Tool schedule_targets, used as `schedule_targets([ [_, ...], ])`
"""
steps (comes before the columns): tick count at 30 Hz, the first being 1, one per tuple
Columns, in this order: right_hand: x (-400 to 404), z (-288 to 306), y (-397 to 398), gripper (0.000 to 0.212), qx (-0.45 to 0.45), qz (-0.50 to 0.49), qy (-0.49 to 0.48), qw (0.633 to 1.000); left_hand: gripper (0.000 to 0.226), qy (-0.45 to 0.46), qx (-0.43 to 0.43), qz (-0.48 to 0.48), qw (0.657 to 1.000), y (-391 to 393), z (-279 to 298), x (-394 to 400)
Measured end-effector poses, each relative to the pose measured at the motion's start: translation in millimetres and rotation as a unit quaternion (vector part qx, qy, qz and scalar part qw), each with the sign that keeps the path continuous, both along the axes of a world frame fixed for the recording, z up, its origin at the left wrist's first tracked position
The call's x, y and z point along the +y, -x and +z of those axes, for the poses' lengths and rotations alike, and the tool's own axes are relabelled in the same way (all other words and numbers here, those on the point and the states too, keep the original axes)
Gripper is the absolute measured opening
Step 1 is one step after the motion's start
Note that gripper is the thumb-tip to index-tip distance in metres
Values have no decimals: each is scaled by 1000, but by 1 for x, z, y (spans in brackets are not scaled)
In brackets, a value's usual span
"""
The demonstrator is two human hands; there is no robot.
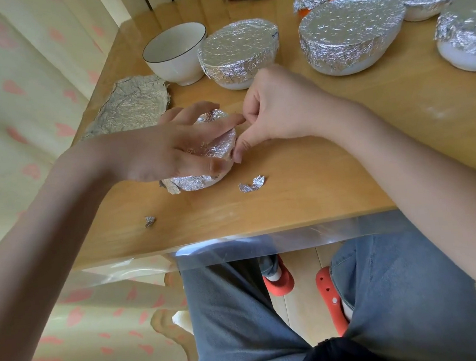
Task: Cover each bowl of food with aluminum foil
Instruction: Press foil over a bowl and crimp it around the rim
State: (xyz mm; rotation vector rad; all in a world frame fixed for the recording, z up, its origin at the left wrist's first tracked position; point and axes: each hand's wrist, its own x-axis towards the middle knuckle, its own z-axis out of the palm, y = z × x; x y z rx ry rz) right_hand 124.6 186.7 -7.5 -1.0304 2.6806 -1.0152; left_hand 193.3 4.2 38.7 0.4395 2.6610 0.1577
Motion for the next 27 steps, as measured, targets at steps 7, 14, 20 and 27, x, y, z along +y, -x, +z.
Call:
schedule_targets([
  [7,3,-7,9,54,81,-26,-25,996,72,-11,-39,22,999,3,-2,-4],
  [14,16,-10,-2,42,78,-53,-50,994,70,14,22,63,998,-1,-6,8],
  [20,21,-17,-60,47,37,-77,-20,996,107,30,-24,68,997,-3,1,0],
  [27,-3,-18,-72,43,94,-136,-22,986,107,11,-18,-27,999,10,0,-12],
])
